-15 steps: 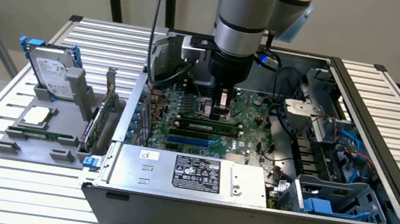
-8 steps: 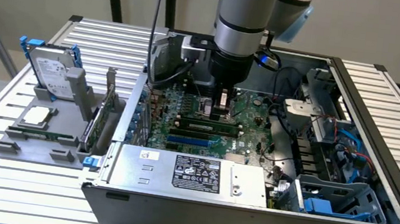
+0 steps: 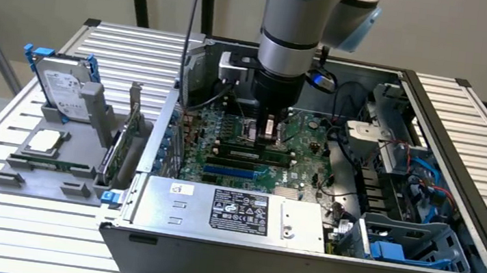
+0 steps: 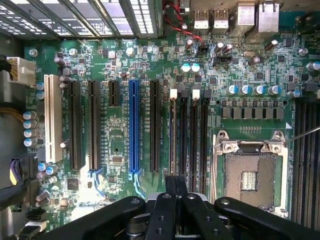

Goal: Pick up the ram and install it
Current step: 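Press down the ram until it locks into place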

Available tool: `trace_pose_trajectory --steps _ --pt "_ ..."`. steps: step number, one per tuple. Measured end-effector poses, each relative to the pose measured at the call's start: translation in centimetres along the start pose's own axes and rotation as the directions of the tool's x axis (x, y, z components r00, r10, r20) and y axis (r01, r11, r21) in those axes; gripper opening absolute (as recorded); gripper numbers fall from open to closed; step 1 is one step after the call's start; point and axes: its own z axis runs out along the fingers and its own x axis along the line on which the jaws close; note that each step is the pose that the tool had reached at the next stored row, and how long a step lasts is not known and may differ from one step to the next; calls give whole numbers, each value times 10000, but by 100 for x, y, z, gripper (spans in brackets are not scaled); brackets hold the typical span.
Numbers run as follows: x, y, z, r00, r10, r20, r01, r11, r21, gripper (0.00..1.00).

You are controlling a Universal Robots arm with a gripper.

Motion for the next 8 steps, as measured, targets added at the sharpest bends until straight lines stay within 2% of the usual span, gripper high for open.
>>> trace_pose_trajectory --steps 5,8 --pt "-1 1 81 10000 2 -12 -2 10000 -5 11" --pt "-2 2 80 10000 1 -1 -1 10000 -2 11"
